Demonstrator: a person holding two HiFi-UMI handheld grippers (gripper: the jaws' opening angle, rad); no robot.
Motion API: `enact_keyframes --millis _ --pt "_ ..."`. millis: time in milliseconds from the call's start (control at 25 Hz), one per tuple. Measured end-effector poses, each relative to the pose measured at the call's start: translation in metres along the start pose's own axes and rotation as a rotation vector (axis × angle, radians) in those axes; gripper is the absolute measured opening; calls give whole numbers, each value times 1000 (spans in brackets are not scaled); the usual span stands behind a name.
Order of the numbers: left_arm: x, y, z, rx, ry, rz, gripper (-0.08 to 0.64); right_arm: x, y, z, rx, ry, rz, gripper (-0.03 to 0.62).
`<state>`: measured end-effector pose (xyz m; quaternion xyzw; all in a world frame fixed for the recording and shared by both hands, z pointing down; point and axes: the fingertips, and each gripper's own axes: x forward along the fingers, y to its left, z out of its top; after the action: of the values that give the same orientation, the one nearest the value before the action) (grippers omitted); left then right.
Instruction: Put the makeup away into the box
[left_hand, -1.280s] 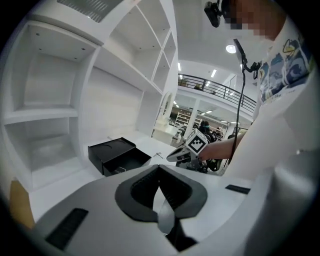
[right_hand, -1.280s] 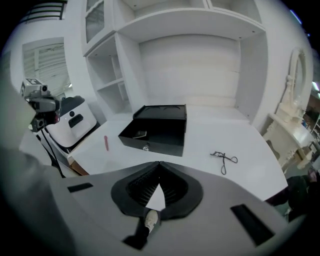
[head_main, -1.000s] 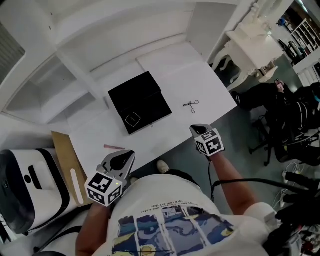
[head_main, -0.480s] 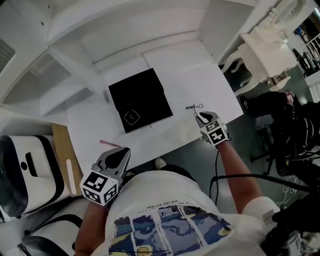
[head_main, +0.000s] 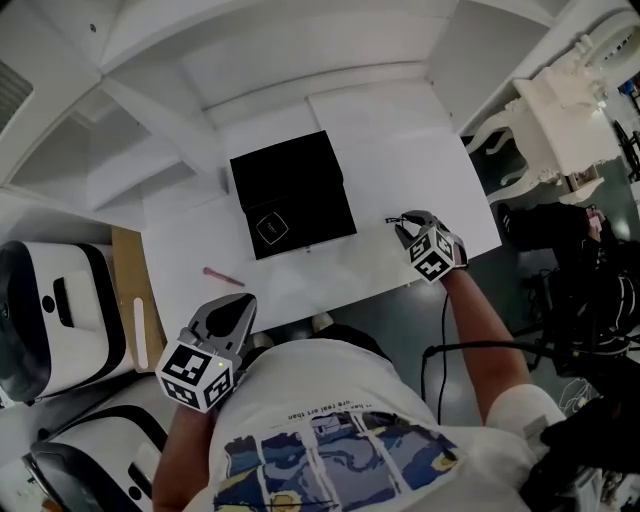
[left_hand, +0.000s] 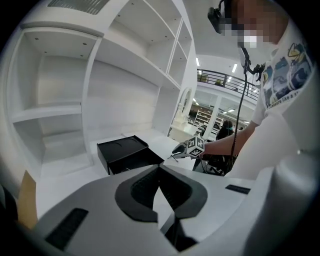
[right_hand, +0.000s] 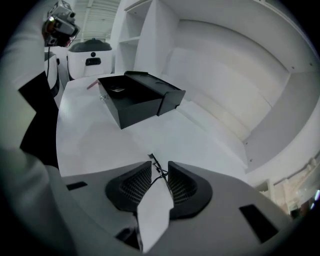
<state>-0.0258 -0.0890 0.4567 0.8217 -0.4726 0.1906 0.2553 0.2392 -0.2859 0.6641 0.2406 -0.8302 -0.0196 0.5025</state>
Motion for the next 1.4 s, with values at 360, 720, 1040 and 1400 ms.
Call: enact_keyframes --millis 360,720,1040,1400 --pt "-2 -3 -2 -5 -5 20 14 11 5 3 -115 18 24 71" --pt "-11 -5 -6 -11 -11 14 14 -6 0 3 -38 10 -7 38" --pt "-23 -7 -9 -3 -31 -19 14 -38 0 27 44 -26 -40 34" --pt "-50 -1 -22 -18 -69 -26 14 -80 16 100 80 -114 2 34"
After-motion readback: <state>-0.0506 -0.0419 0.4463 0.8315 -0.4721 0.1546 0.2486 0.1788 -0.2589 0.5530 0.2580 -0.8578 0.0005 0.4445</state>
